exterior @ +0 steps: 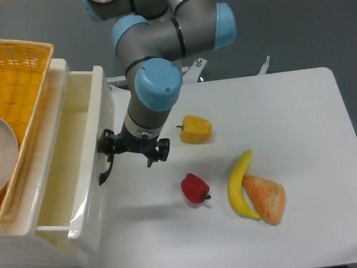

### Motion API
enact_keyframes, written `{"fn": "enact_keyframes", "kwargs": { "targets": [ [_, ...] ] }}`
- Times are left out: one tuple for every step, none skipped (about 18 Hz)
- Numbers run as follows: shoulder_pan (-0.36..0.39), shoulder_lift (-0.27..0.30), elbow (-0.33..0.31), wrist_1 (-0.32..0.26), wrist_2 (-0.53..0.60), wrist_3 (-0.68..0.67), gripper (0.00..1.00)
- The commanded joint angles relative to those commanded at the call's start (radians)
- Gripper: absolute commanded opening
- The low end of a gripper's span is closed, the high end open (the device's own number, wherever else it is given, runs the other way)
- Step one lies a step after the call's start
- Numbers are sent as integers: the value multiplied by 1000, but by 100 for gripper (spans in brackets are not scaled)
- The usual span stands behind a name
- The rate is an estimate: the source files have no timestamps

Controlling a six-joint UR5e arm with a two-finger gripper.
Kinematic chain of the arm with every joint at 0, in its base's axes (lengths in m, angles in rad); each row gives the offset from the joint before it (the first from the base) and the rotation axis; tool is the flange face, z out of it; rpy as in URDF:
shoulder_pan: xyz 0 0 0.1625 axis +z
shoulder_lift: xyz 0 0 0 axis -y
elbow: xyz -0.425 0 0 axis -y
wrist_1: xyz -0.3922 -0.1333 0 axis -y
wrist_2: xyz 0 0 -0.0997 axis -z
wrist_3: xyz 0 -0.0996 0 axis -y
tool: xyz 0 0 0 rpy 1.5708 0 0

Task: Slide open the top white drawer
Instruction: 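Pull the upper drawer handle outward from the cabinet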

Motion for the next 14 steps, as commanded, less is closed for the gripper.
{"fn": "enact_keyframes", "kwargs": {
  "targets": [
    [6, 2, -2, -2, 0, 9, 100],
    [11, 2, -2, -2, 0, 18, 100],
    [12, 5, -2, -2, 0, 26, 100],
    [14, 5, -2, -2, 0, 31, 100],
    [18, 5, -2, -2, 0, 35, 100],
    [20, 5, -2, -3, 0, 40, 100],
    [21, 5, -2, -8, 3, 48, 100],
    [21, 5, 0, -11, 21, 58, 100],
    [21, 5, 0, -14, 46, 66, 100],
    [21, 2, 0, -20, 60, 68, 100],
    [25, 2, 2, -21, 63, 69, 100],
    [31, 2, 2, -21, 61, 71, 100],
    [34, 2, 3, -21, 63, 71, 100],
    [35, 0, 3, -21, 63, 71, 100]
  ]
}}
